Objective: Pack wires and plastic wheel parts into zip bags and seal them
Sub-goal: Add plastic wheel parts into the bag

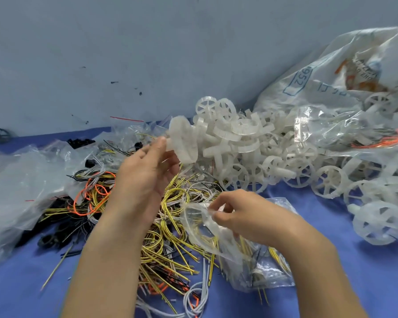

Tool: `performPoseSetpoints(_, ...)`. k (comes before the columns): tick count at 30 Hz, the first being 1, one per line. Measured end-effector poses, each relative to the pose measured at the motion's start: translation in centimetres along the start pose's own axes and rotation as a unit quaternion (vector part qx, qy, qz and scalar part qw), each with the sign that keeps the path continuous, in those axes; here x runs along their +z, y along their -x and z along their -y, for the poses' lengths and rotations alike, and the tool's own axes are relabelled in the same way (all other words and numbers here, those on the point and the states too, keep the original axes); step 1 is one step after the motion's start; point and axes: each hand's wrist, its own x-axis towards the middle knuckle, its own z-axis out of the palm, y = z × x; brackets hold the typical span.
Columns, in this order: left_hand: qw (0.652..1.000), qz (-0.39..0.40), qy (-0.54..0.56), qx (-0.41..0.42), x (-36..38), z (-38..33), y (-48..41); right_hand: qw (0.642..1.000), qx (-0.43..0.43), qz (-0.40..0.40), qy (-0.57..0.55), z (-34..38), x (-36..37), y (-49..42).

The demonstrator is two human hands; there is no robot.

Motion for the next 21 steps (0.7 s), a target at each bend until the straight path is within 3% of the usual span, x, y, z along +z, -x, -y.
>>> performPoseSetpoints(5, 0.986, 0.092, -0.032, -0.136, -3.6, 0.1, 2.8, 0.996, 0.006, -0.072, 0.045, 0.8, 0.5, 0.0)
performPoseSetpoints(9, 0.97, 0.127, -0.102, -0.18, -5.5, 0.6, 3.4, 0.994, 0.005, -0.097, 0.039, 1.0, 0.6, -0.1)
performPoseSetpoints(14, 0.938, 0.137, -0.286, -0.143, -5.5, 1.3, 3.8, 0.987, -0.002, -0.163, 0.019, 1.8, 0.4, 0.0)
performPoseSetpoints(21, 0.922, 0.086, -0.373, -0.061, -3.2, 2.4, 4.0, 0.976, -0.066, -0.193, 0.081, 4.8, 1.8, 0.7)
